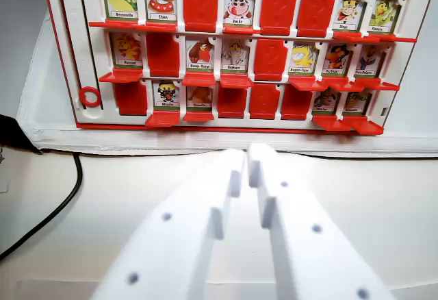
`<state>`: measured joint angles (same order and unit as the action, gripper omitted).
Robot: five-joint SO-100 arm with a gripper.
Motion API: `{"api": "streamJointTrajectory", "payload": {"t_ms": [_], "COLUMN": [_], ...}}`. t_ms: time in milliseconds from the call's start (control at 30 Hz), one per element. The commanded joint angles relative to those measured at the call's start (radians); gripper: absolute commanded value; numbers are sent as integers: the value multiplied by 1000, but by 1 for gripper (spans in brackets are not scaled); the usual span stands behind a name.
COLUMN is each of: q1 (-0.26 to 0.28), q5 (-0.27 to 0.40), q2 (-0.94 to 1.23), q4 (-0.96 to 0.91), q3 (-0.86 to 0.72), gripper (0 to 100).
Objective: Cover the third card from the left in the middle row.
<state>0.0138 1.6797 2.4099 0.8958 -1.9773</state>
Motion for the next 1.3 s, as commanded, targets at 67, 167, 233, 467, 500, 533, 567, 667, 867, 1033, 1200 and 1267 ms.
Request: {"api": "streamJointTrajectory", "payload": {"t_ms": [67,167,233,467,500,533,567,667,867,1033,1200,1267], "q1": [0,-6,-11,-23,-21,-17,-12,12,58,67,64,64], "q5": [34,37,43,32,31,29,26,5,-20,-29,-31,-31], "q2": [9,-58,-117,-319,-345,-370,-394,-463,-580,-663,-747,-776], "q4": [-244,-339,-402,-532,-541,-554,-561,-577,-601,-611,-617,-617], "q3": [-149,-204,-218,-184,-176,-170,-160,-118,-29,25,92,123], "gripper": [0,0,0,0,0,0,0,0,0,0,0,0]}}
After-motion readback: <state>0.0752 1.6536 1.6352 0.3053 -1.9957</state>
